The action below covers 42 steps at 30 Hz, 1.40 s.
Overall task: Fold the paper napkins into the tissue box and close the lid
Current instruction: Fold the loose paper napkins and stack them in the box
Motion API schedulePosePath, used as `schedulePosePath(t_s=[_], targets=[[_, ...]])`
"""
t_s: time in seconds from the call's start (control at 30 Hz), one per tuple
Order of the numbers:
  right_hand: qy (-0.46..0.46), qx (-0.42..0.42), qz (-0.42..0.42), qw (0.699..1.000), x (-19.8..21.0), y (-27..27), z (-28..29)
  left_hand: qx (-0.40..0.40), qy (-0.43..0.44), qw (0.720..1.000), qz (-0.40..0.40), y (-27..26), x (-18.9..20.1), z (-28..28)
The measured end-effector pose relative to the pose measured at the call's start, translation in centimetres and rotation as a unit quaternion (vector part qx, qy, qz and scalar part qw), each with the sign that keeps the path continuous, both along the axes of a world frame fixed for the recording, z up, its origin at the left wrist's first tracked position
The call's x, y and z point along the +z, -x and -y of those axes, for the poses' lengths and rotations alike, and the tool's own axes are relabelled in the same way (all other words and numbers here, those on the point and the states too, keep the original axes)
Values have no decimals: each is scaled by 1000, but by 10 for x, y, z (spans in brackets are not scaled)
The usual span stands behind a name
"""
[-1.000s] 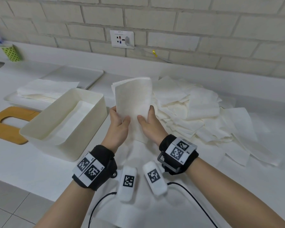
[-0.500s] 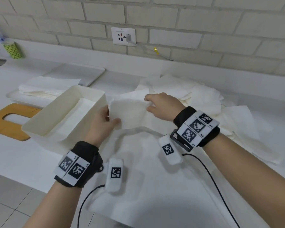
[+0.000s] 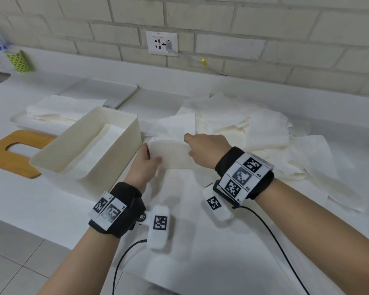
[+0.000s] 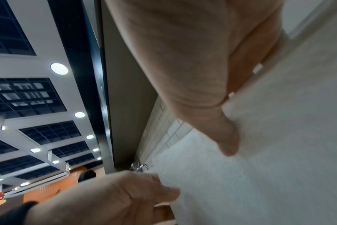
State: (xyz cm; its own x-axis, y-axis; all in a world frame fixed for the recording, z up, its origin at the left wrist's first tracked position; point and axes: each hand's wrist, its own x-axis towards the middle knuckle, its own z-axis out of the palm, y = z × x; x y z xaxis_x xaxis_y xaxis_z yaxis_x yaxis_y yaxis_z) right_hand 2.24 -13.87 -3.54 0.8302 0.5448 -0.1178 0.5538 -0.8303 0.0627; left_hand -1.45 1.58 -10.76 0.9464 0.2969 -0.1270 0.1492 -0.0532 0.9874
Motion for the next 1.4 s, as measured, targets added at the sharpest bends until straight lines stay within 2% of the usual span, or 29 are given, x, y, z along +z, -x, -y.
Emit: schedulePosePath(t_s=[0.23,0.4,0.47,0.57,0.63,0.77,0.83,0.93,1.0,1.07,1.17,1.27,1.4], targets=[[-17,6,37,999,12,-1,1,-3,-7,1000,16,-3,6,1],[-4,11,-9,1000,-2,3,-6,-4,-22,999,-25,-5,1,0],[-27,4,-12,1000,-1,0,-5,0,-11,1000,-24,-4,2,0],[-122,-23,-61,990,8,-3,1,30,22,999,-20,0,7,0],[-232,-51,-139,961,11,-3,6,33,30,999,-27,1,10,0],[-441,-106,-255,854,8,3,7,-37,62,996,-45,8,22,5],[-484,-118,-285,819,2,4,4,-79,59,995,-30,13,28,7],[-497,-134,-308,800,-5,1,-1,-100,34,994,-16,20,34,4],[-507,-131,-304,796,-5,-6,-3,-120,6,992,-25,25,39,-1],[-521,-115,-261,805,0,-17,-4,-164,-24,985,-47,31,44,-8],[-496,-55,-173,849,15,-32,-7,-217,-50,973,-62,40,54,-23],[-448,-1,-134,884,28,-42,-16,-183,-56,980,-55,48,65,-44],[-472,21,-82,878,43,-49,-38,-91,-69,993,-8,56,88,-74]])
